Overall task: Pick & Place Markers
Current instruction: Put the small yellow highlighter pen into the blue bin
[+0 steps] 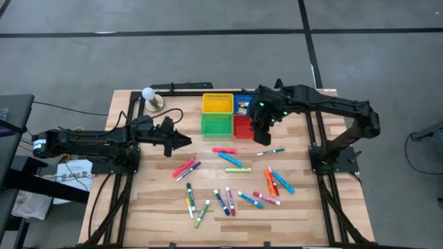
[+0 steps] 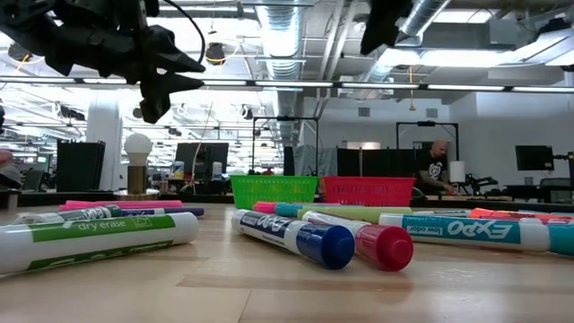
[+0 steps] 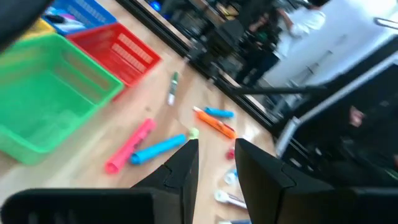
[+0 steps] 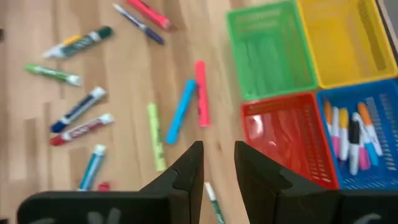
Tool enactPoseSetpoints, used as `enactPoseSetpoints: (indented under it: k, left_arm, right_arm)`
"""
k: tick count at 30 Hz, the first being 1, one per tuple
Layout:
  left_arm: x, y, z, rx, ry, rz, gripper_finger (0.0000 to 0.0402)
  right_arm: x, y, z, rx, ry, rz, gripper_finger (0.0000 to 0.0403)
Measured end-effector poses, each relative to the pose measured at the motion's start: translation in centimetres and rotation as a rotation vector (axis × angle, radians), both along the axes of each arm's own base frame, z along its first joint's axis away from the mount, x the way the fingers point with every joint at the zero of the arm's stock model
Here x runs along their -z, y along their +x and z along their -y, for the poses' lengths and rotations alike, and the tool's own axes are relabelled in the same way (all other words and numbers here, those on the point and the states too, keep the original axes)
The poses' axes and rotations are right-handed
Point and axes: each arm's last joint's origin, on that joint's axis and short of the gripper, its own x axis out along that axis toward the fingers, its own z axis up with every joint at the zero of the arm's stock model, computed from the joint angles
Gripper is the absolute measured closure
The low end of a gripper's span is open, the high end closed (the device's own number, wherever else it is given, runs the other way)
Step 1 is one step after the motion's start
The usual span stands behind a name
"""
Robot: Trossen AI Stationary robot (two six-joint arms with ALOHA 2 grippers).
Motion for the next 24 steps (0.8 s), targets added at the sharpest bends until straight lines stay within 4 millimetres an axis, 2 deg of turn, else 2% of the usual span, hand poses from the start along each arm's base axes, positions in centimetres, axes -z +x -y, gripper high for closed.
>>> enactPoseSetpoints:
  k: [6, 11, 18, 24]
  left_arm:
    - [-0.2, 0.1, 0.9, 0.064, 0.012, 0.017, 0.0298]
    - [-0.7, 0.3, 1.8, 0.108, 0.0, 0.057, 0.0298]
    - [-3.4, 0.9, 3.2, 0.176, -0.037, 0.132, 0.0298]
    - [-6.0, 1.2, 4.5, 0.245, -0.051, 0.164, 0.0298]
  right_arm:
    - [0.3, -2.4, -1.3, 0.038, 0.033, 0.08, 0.0323]
    - [1.7, -5.1, -1.8, 0.091, 0.061, 0.163, 0.0323]
    - [3.6, -9.0, -2.1, 0.16, 0.096, 0.317, 0.0324]
    - [4.2, -11.9, -2.4, 0.191, 0.115, 0.48, 0.0324]
